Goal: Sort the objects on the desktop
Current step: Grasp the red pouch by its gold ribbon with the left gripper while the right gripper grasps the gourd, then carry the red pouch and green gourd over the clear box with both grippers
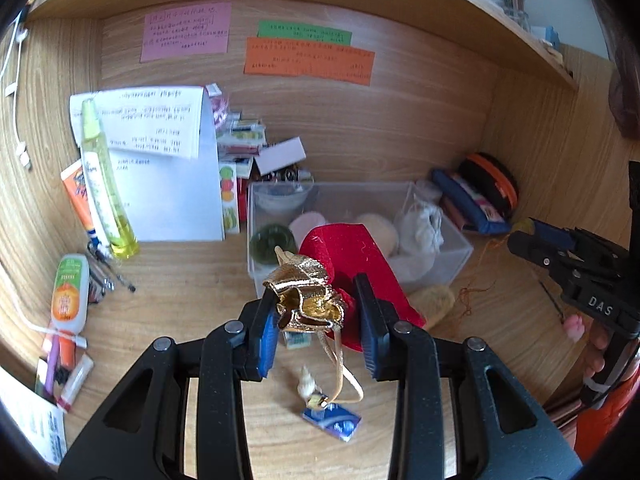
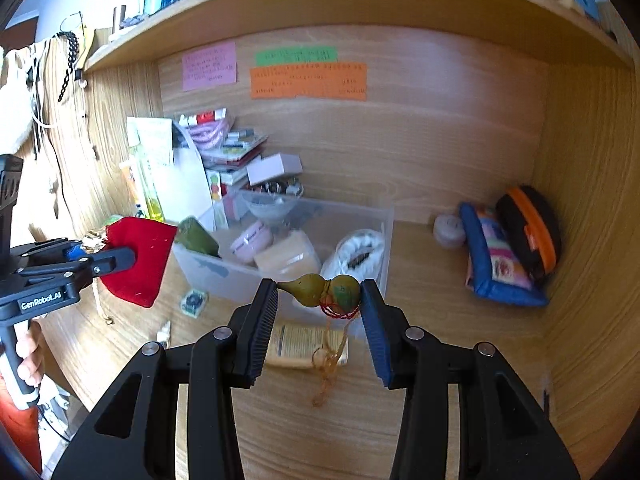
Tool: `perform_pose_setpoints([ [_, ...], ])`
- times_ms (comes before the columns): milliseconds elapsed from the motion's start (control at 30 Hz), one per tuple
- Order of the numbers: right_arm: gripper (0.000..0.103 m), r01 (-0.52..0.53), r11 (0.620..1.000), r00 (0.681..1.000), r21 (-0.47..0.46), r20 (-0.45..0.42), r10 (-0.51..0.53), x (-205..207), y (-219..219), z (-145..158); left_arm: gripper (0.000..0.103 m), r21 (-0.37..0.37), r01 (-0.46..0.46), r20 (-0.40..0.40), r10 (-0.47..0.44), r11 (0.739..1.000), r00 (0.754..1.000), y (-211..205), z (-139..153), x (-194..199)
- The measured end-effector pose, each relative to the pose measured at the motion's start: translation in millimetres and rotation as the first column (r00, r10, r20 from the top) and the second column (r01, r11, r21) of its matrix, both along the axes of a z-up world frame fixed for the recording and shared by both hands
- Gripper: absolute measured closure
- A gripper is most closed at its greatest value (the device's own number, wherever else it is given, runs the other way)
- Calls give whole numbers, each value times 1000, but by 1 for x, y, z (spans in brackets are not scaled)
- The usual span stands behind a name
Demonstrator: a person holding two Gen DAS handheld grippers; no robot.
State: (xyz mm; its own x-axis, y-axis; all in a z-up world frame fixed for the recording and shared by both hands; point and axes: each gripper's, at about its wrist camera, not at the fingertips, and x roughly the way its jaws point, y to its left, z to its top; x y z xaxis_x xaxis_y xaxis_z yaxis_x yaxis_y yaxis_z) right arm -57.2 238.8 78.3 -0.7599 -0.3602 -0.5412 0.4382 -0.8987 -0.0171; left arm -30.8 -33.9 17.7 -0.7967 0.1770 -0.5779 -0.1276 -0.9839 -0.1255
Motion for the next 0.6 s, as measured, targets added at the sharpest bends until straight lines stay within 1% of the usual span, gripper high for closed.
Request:
perform_pose_setpoints([
  [200,64,-3,1000,999,-6,-52,3,-10,-8,25,69,-6,5,-26,-5,1000,1000,0,17,-18],
  [367,64,0,1000,996,7,-91,1,-27,-20,46,69,-21,6,-27,-6,1000,1000,-1,25,-35],
  [600,64,-4,1000,990,-1,-144,4,-50,-35,76,69,-42,3,-35,-4,999,999,1,32,-58],
])
